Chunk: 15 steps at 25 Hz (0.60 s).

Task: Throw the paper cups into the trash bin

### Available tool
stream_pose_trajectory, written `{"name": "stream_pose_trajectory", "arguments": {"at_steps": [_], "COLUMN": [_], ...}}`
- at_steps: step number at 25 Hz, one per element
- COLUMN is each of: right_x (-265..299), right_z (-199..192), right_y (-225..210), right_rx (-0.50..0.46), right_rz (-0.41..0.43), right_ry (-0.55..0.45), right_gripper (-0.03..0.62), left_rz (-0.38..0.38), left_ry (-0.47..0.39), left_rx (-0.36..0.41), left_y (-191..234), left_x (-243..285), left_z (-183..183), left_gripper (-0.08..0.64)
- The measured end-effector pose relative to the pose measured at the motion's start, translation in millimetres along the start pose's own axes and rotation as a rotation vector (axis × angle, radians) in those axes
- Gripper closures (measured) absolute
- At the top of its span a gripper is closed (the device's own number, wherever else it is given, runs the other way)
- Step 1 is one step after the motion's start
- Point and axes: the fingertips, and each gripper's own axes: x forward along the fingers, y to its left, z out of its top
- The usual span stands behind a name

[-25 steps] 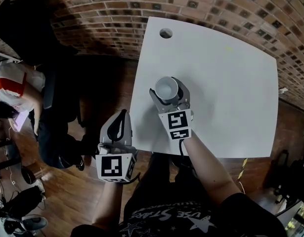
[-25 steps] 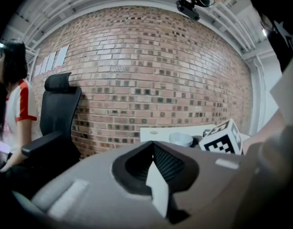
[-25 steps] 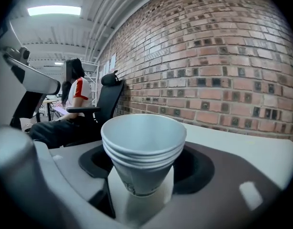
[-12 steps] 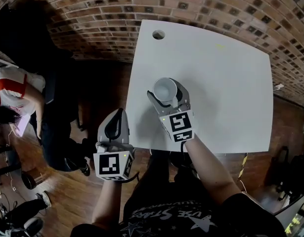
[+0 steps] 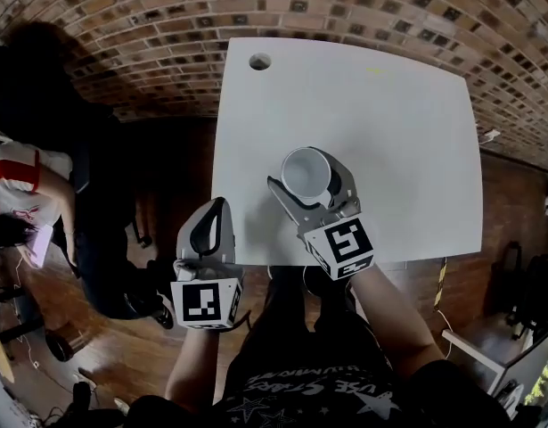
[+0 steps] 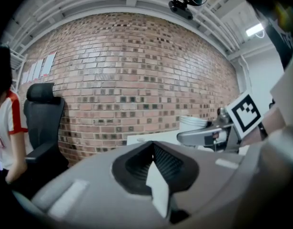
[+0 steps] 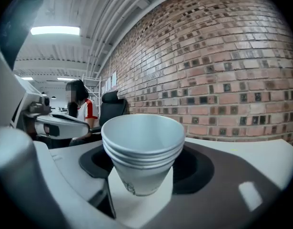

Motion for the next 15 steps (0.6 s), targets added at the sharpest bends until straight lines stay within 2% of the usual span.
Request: {"name": "stream_pose_trajectory", "arguments": {"at_steps": [8, 15], "right_x": [-77.9, -165.7], "right_z": [29.8, 25.4], "right_y": [-16.1, -31.3], "right_rx": [-0.041, -0.019], "right_rz": [-0.003, -0.007], "right_ry": [-0.063, -0.076], "right_gripper": [0.252, 0.250], "left_rz": [-0.055, -0.010], "left_ry": [-0.027, -0.054], "left_rx": [0.033, 0.049], "left_y": [-57.9, -130.3], "left_x": [-1.1, -36.4], "left_z": [24.3, 33.4], "left_gripper": [0.555, 0.555]}}
